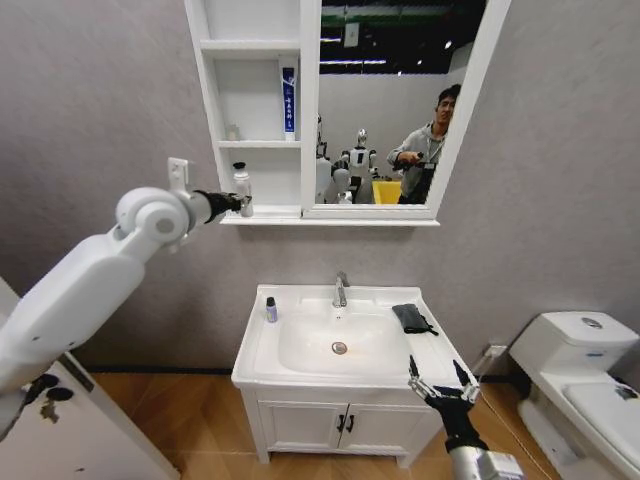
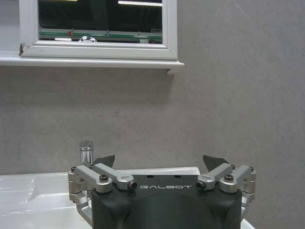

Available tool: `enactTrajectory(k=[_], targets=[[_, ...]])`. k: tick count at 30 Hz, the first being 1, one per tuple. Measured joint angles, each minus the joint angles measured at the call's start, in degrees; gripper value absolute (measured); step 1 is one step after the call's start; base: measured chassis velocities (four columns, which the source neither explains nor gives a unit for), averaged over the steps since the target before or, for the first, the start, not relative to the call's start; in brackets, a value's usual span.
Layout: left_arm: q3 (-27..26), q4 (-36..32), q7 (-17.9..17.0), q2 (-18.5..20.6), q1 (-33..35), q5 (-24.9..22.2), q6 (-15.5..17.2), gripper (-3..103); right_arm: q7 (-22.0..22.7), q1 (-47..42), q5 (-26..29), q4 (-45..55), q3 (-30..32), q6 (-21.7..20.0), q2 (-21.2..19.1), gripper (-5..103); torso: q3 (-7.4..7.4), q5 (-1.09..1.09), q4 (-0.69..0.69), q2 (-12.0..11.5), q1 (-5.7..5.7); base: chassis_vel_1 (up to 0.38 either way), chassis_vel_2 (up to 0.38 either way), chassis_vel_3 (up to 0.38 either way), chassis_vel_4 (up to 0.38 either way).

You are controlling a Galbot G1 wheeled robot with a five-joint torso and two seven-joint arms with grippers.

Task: Move facial cleanser and shampoo from washbasin to cabinet, then wipe washbasin with towel.

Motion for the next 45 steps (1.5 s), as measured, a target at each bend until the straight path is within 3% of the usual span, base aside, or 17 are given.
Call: enactTrajectory(k=[6,15,28,33,36,39,40,43,45], targets=[[4.4,11.1,2.4,-6.8,-4.6,5.2,-0.2,30,0.4,0.7,1.0,-0.4,0.6,0.1,-0.3,100,0.00,0.01,0.00,0.0,0.00,0.000,0.000,0.000,0.000],[4.2,21.6,3.7,-11.1,-6.0,10.1,-0.4,30,0.6,0.8,1.2,-0.8,0.7,0.4,-0.3,100,0.00,-0.01,0.02,0.0,0.00,0.000,0.000,0.000,0.000],[2.6,25.1,3.6,-13.0,-5.3,12.5,-1.0,27,0.7,0.4,1.2,-0.7,1.0,0.6,-0.4,100,-0.01,0.00,0.01,0.0,-0.01,0.000,0.000,0.000,0.000],[1.6,23.3,3.6,-12.2,-3.6,12.4,-1.0,47,0.7,0.0,1.2,-0.2,1.2,0.7,-0.4,100,-0.01,-0.02,0.01,0.0,-0.01,0.000,0.000,0.000,0.000],[1.1,22.0,4.3,-11.6,-2.9,12.0,-1.4,53,0.7,-0.1,1.2,-0.2,1.4,0.7,-0.5,100,-0.01,-0.01,0.01,0.0,-0.01,0.000,0.000,0.000,0.000],[-1.0,17.2,4.2,-10.0,-0.5,10.3,-1.2,70,0.7,-0.6,1.5,0.3,1.7,0.9,-0.5,100,-0.01,-0.01,0.00,0.0,-0.01,0.000,0.000,0.000,0.000],[-1.0,17.2,4.2,-10.0,-0.5,10.3,-1.2,70,0.7,-0.6,1.5,0.3,1.7,0.9,-0.5,100,-0.01,-0.01,0.00,0.0,-0.01,0.000,0.000,0.000,0.000],[-3.1,9.8,3.5,-7.1,2.8,8.6,-1.2,86,1.3,-0.8,1.6,0.5,2.1,1.1,-0.6,100,-0.01,0.00,0.00,0.0,-0.01,0.000,0.000,0.000,0.000],[-4.5,5.9,2.7,-5.2,5.0,7.2,-1.2,91,1.7,-0.8,2.0,0.6,2.1,0.9,-0.6,100,-0.01,-0.01,0.00,0.0,-0.01,0.000,0.000,0.000,0.000]])
